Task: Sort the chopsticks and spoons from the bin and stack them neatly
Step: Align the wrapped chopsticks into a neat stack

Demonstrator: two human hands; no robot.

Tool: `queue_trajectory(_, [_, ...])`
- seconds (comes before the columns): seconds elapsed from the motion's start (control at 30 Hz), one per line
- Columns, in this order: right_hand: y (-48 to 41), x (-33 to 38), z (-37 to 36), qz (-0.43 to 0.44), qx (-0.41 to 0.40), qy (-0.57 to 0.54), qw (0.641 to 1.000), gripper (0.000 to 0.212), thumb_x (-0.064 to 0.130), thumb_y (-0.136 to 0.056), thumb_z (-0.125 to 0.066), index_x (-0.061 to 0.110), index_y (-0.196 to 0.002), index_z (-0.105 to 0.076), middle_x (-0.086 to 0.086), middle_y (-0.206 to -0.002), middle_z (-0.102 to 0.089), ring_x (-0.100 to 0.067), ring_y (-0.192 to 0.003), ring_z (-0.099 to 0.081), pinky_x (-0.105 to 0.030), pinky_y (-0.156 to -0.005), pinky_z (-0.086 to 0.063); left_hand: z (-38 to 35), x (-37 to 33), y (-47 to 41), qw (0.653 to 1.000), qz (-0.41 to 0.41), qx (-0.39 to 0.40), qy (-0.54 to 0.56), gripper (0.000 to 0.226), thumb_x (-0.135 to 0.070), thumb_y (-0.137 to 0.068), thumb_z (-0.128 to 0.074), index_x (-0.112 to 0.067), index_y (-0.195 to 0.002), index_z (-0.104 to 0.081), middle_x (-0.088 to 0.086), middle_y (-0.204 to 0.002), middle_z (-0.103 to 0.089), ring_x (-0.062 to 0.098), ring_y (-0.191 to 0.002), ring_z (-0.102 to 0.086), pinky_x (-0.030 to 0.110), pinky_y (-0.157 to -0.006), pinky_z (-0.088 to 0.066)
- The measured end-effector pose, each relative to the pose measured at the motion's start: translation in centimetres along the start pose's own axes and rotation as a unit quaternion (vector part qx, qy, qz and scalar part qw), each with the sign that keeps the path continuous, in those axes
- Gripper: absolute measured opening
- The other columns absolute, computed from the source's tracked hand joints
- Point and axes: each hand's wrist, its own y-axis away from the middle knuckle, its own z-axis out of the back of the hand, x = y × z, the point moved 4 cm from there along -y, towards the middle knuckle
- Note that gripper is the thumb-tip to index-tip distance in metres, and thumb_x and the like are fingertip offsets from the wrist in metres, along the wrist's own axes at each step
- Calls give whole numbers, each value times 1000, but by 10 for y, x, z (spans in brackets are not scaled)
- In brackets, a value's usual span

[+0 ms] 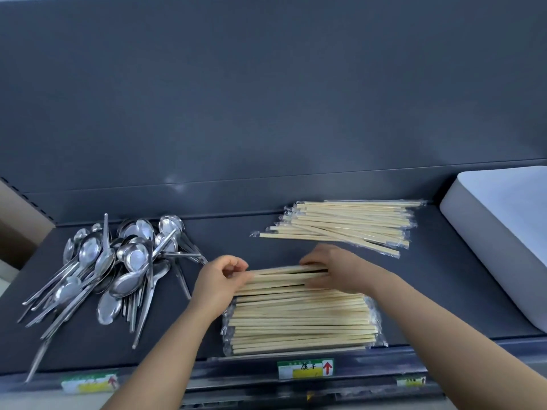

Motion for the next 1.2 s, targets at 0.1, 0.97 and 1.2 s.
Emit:
queue_trajectory(0.1, [11,-7,-4,-12,-46,-8,999,62,57,-78,-67,33,-134,-52,10,-134,-46,-11,-126,-37,-32,-111,-31,-1,10,5,997,-47,20,-61,23,-21,-78,-78,-25,-100,-70,-10,-99,-65,5,-95,-60,18,-82,-44])
queue_trajectory(0.97, [68,-8,-40,-161,-209,-183,947,49,21,-101,-44,11,-147,-34,1,-156,-28,-12,-145,-21,-16,-111,-14,-15,21,39,995,-79,-7,-63,40,-14,-98,-48,-14,-138,-46,-6,-140,-43,10,-122,-48,15,-99,-33])
queue_trajectory(1.2, [60,-36,19,-155,-255,-33,954,43,17,-95,-55,14,-137,-50,-1,-145,-44,-20,-133,-40,-25,-106,-32,-17,-31,-12,985,-129,-56,-97,28,-20,-92,-62,-16,-119,-64,-3,-122,-60,16,-114,-53,23,-89,-38])
